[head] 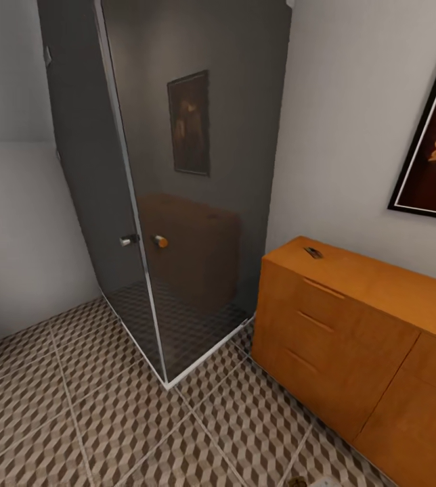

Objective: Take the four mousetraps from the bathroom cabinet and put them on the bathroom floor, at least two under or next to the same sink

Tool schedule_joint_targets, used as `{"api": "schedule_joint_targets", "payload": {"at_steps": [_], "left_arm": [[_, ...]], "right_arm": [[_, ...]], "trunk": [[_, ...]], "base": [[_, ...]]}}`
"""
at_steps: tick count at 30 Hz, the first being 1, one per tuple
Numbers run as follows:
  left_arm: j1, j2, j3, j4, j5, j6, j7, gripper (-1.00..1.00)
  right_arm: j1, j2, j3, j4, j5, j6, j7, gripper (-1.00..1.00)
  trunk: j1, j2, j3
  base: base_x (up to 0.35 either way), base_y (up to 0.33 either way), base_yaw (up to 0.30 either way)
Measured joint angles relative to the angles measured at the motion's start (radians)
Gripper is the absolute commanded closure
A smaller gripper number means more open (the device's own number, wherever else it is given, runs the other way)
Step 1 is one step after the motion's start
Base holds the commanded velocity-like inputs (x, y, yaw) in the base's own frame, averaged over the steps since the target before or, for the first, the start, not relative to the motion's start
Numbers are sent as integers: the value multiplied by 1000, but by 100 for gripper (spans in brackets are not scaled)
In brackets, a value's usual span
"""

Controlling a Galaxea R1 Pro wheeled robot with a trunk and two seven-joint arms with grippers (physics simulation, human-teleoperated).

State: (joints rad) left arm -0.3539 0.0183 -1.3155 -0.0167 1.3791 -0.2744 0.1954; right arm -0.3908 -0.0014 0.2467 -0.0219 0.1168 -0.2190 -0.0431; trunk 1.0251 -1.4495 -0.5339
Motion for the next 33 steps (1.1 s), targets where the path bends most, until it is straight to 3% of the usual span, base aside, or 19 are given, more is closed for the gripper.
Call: {"api": "schedule_joint_targets", "payload": {"at_steps": [33], "left_arm": [[0,-2,0,-1,-1,0,0,100]], "right_arm": [[1,-1,0,0,5,-2,-1,100]], "trunk": [[0,0,-24]], "base": [[0,0,268]]}}
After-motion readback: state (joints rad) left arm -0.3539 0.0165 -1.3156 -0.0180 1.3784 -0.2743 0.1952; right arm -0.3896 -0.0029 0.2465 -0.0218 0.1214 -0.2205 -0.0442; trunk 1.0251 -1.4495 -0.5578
